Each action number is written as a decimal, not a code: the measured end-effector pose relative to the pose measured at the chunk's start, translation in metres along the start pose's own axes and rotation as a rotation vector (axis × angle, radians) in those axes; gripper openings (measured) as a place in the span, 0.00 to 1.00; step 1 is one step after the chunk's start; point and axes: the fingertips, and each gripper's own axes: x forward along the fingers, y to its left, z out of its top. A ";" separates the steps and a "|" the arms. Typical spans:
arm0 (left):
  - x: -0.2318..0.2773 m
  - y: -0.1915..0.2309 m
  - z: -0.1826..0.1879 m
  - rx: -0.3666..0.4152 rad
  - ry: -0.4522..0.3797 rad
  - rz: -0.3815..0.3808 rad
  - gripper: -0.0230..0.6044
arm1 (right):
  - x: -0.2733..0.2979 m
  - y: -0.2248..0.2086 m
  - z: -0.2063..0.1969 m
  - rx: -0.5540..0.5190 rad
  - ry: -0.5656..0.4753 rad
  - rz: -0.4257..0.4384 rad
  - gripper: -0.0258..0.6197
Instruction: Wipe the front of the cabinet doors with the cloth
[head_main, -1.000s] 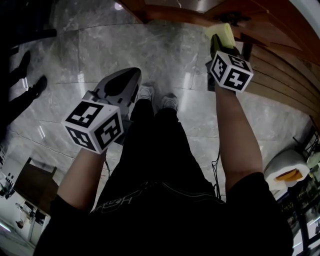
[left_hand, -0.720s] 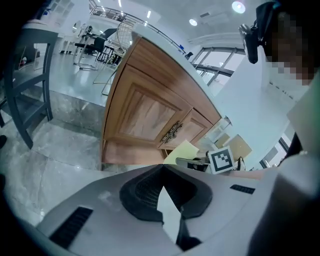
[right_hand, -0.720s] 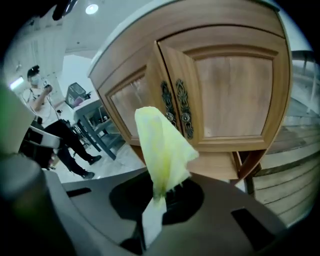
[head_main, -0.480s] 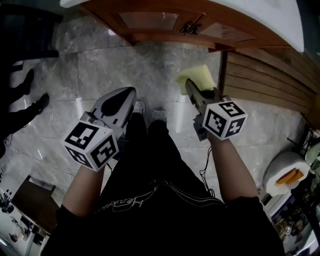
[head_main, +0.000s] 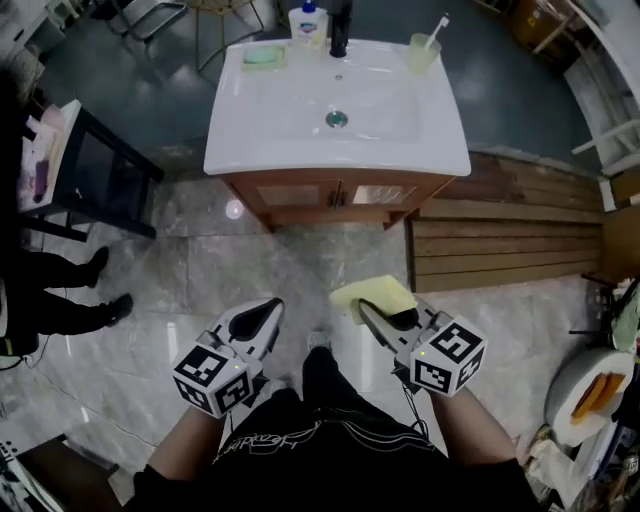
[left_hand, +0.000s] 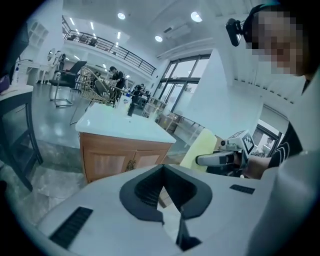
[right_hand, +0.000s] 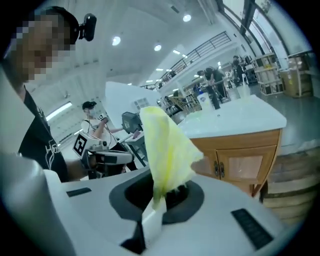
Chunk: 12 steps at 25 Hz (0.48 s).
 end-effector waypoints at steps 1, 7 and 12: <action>-0.007 -0.009 0.004 0.003 -0.010 -0.011 0.05 | -0.007 0.012 0.005 -0.027 -0.011 0.002 0.10; -0.085 -0.072 0.019 0.036 -0.090 -0.097 0.05 | -0.058 0.097 0.018 -0.120 -0.077 -0.007 0.10; -0.181 -0.128 0.009 0.101 -0.151 -0.171 0.05 | -0.084 0.197 -0.013 -0.107 -0.135 0.012 0.10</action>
